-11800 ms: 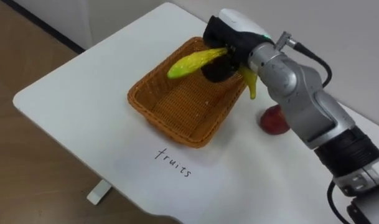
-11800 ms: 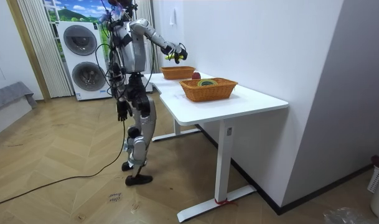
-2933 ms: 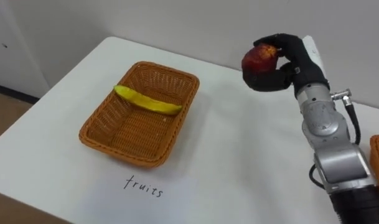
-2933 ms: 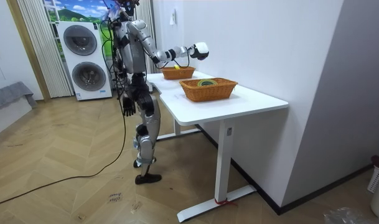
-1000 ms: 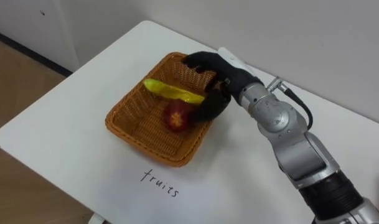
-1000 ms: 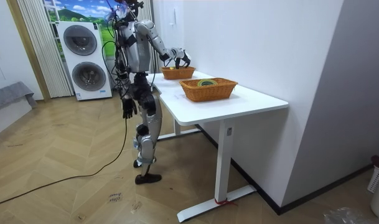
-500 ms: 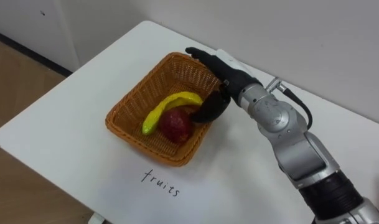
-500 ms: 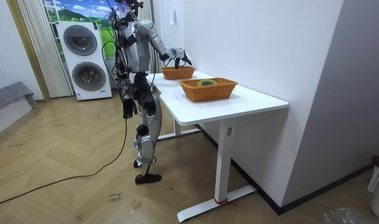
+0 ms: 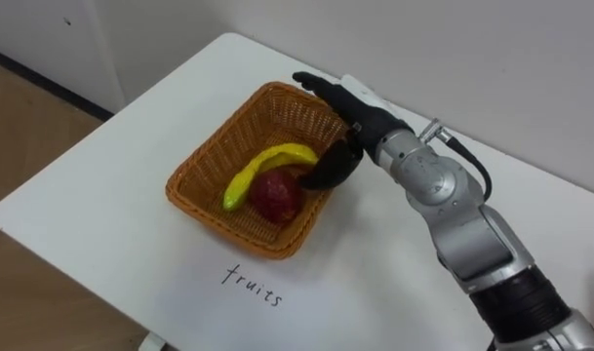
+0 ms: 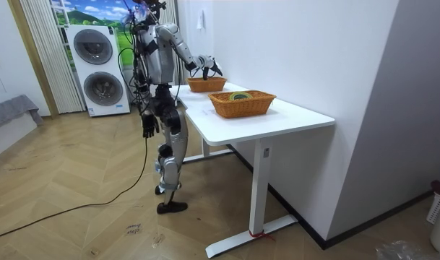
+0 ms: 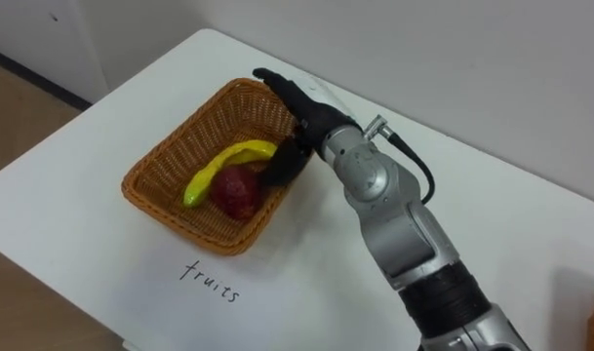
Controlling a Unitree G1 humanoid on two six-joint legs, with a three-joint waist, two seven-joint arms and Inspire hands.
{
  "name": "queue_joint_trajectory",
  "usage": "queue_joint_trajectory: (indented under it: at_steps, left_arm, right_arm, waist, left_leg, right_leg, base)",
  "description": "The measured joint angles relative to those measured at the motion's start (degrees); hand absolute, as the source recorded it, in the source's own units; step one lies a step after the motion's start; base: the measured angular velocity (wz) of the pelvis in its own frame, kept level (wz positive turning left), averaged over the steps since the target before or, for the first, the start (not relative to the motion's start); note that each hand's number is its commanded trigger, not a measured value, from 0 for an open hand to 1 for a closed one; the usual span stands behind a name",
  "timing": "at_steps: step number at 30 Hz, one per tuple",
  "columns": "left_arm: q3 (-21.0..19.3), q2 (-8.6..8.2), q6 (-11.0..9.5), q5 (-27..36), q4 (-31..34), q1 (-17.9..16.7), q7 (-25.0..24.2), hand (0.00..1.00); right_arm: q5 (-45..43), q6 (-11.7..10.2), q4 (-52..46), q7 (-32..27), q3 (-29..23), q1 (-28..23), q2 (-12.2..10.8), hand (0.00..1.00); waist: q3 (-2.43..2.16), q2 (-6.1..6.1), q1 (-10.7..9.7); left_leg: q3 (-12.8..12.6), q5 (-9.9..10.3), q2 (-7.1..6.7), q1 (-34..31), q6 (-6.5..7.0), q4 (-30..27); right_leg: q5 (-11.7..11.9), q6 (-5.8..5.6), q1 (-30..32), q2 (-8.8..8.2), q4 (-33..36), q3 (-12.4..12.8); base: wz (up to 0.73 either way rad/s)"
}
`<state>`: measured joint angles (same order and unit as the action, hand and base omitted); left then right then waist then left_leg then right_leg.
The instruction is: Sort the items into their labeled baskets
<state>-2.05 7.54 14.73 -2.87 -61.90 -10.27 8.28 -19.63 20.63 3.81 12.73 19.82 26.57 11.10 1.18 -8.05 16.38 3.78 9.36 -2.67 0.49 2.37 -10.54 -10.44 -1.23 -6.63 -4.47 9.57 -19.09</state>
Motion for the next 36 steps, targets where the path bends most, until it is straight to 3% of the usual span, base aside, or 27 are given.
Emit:
queue_joint_trajectory:
  at_steps: [4, 9, 18, 21, 22, 26, 31, 34, 36]
  left_arm:
    - [0.01, -0.25, -0.23, 0.09, 0.04, 0.60, 0.26, 0.00]
    - [0.01, -0.37, -1.77, 1.04, -0.44, 0.53, 1.99, 0.00]
    - [-3.90, -1.19, -3.78, 0.93, -1.07, -2.70, 2.50, 0.00]
    - [-3.93, -1.13, -3.94, 1.15, -1.61, -3.64, 3.00, 0.00]
    - [-3.96, -1.36, -4.37, 1.13, -2.42, -3.47, 3.54, 0.00]
    - [-3.95, -1.56, -5.70, 1.12, -2.54, -4.41, 3.94, 0.00]
    - [-6.24, -1.04, -6.80, 1.12, -2.96, -5.43, 3.98, 0.00]
    - [-6.30, -1.07, -7.44, 1.15, -2.47, -5.57, 4.05, 0.00]
    - [-6.26, -1.10, -7.77, 1.14, -2.55, -5.60, 4.05, 0.00]
  right_arm:
    - [1.64, -0.10, -3.75, -2.62, -3.37, 0.45, -0.06, 0.00]
    - [5.62, -2.30, -7.54, -8.18, -7.94, 0.87, -0.06, 0.00]
    - [10.18, -5.04, -18.16, -16.20, -17.31, 0.80, 0.89, 0.00]
    - [12.79, -6.33, -20.90, -19.55, -18.61, 0.21, 1.67, 0.00]
    - [12.76, -6.35, -22.48, -20.61, -19.31, -0.48, 2.16, 0.00]
    - [13.85, -8.83, -27.40, -25.32, -23.31, -3.76, 3.68, 0.00]
    - [13.84, -11.32, -29.05, -32.55, -29.69, -6.88, 6.58, 0.00]
    - [13.77, -13.64, -30.12, -36.19, -33.15, -11.05, 6.65, 0.00]
    - [13.37, -13.71, -30.09, -38.81, -35.76, -12.41, 6.65, 0.00]
  waist:
    - [-0.20, 0.16, -0.95]
    - [-0.52, 0.78, -2.36]
    - [-0.76, 1.08, -7.72]
    - [-1.30, 1.62, -10.31]
    - [-1.57, 1.84, -10.46]
    - [-1.69, 2.38, -13.25]
    - [-1.91, 1.93, -16.06]
    - [-1.94, 1.87, -17.66]
    - [-1.76, 2.17, -18.84]
  left_leg:
    - [-0.45, 0.00, 0.05, 0.00, 0.00, -0.16]
    - [-0.71, -0.01, 0.10, 0.41, 0.01, -0.10]
    - [-3.32, 0.03, 0.62, 1.22, 0.00, 0.39]
    - [-4.22, 0.08, 0.91, 2.27, -0.03, 0.95]
    - [-5.15, 0.10, 1.04, 2.78, -0.07, 1.14]
    - [-6.37, 0.12, 1.25, 3.41, -0.06, 1.49]
    - [-7.36, 0.29, 1.77, 4.17, -0.33, 1.88]
    - [-8.45, 0.46, 2.18, 4.54, -0.56, 1.76]
    - [-9.10, 0.78, 2.35, 4.71, -0.63, 1.83]
  right_leg:
    - [0.00, 0.00, 0.33, 0.00, 0.05, 0.02]
    - [0.00, 0.00, 0.10, -0.02, 0.11, 0.21]
    - [0.01, 0.00, 0.34, 0.25, 0.18, 2.76]
    - [0.07, -0.05, -0.21, 0.43, 0.19, 3.75]
    - [0.07, -0.06, -0.19, 0.53, 0.19, 4.84]
    - [0.09, -0.03, -0.15, 0.64, 0.27, 5.87]
    - [0.33, 0.19, -0.45, 1.07, 0.28, 6.50]
    - [0.46, 0.42, -0.26, 1.47, 0.23, 7.51]
    - [0.48, 0.45, -0.23, 1.61, 0.28, 8.15]
  base:
    - [-0.06]
    - [-0.02]
    - [-0.14]
    - [-0.18]
    - [-0.31]
    - [-0.18]
    - [-0.13]
    - [-0.17]
    - [-0.17]
